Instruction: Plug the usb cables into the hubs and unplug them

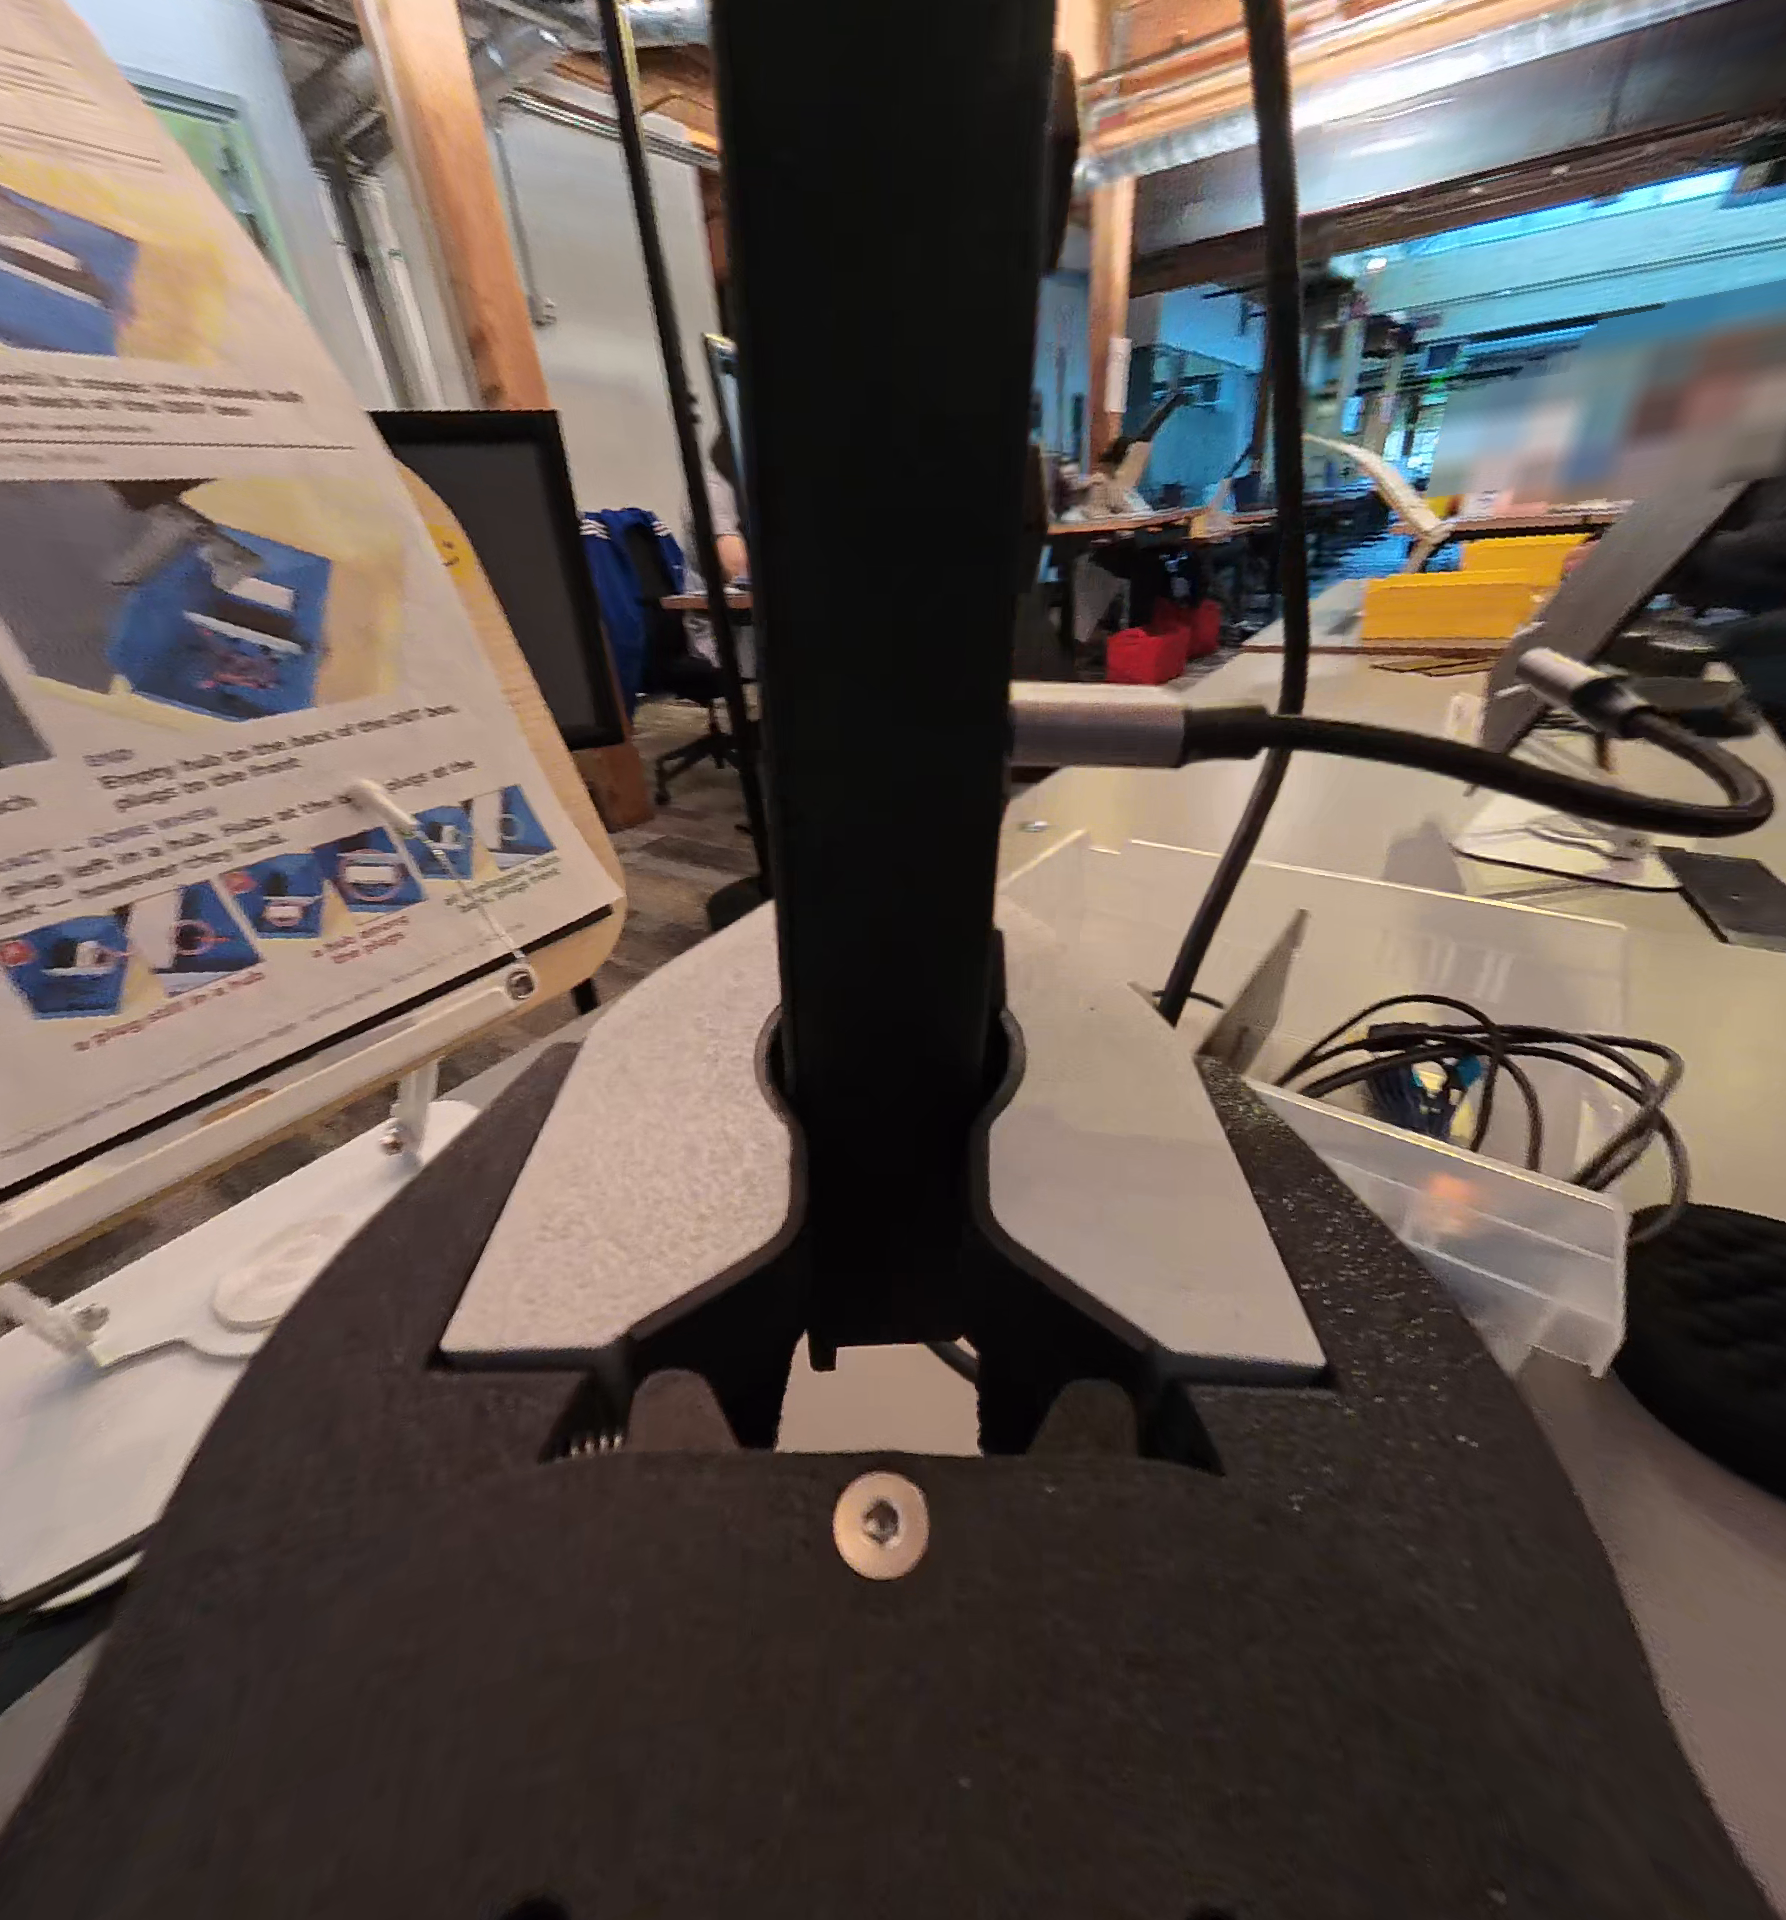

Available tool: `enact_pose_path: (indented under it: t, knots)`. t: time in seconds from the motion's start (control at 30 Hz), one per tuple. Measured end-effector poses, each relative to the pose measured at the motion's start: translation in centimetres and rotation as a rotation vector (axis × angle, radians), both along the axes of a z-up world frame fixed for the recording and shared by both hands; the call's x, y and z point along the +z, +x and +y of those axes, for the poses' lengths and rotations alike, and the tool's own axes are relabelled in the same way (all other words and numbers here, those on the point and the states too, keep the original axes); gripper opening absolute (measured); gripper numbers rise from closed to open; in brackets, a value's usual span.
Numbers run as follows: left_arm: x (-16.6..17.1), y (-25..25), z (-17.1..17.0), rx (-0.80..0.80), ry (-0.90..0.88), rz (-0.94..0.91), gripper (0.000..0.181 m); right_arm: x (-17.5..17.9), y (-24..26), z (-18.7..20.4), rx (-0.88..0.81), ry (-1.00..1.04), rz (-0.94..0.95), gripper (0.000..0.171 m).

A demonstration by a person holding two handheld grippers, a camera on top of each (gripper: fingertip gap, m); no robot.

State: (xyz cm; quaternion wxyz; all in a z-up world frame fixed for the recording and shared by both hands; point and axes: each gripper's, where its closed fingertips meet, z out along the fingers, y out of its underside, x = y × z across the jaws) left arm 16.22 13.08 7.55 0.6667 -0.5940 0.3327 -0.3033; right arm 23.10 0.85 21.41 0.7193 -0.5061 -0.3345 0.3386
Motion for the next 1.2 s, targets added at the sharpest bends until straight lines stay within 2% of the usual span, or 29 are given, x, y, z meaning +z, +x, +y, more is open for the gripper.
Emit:
enact_pose_path:
  t: [0.17, 0.27, 0.37, 0.47, 0.9, 1.07, 1.2]
  knots:
    - [0.3, -0.5, 0.7, 0.131, 0.044, -0.008, 0.026, -5.6, -4.1, 4.7, -0.265, -0.031, -0.219, 0.043]
    - [0.3, 0.1, 0.7, 0.172, 0.072, -0.016, 0.026, -8.1, -5.5, 6.4, -0.284, -0.064, -0.281, 0.046]
    - [0.1, 0.9, 0.5, 0.176, 0.084, -0.030, 0.026, -9.3, -5.8, 7.7, -0.276, -0.128, -0.253, 0.045]
    - [-0.1, 1.2, 0.6, 0.177, 0.076, -0.057, 0.026, -10.1, -5.9, 8.4, -0.267, -0.168, -0.228, 0.040]
    - [-0.3, 2.3, 0.1, 0.145, 0.061, -0.082, 0.026, -10.7, -6.0, 9.3, -0.307, -0.104, -0.215, 0.022]
    - [-0.3, 2.5, 0.0, 0.144, 0.070, -0.089, 0.026, -11.1, -6.2, 9.3, -0.306, -0.106, -0.235, 0.020]
    - [-0.1, 2.7, -0.2, 0.131, 0.062, -0.107, 0.026, -10.4, -6.1, 9.0, -0.295, -0.081, -0.183, 0.019]
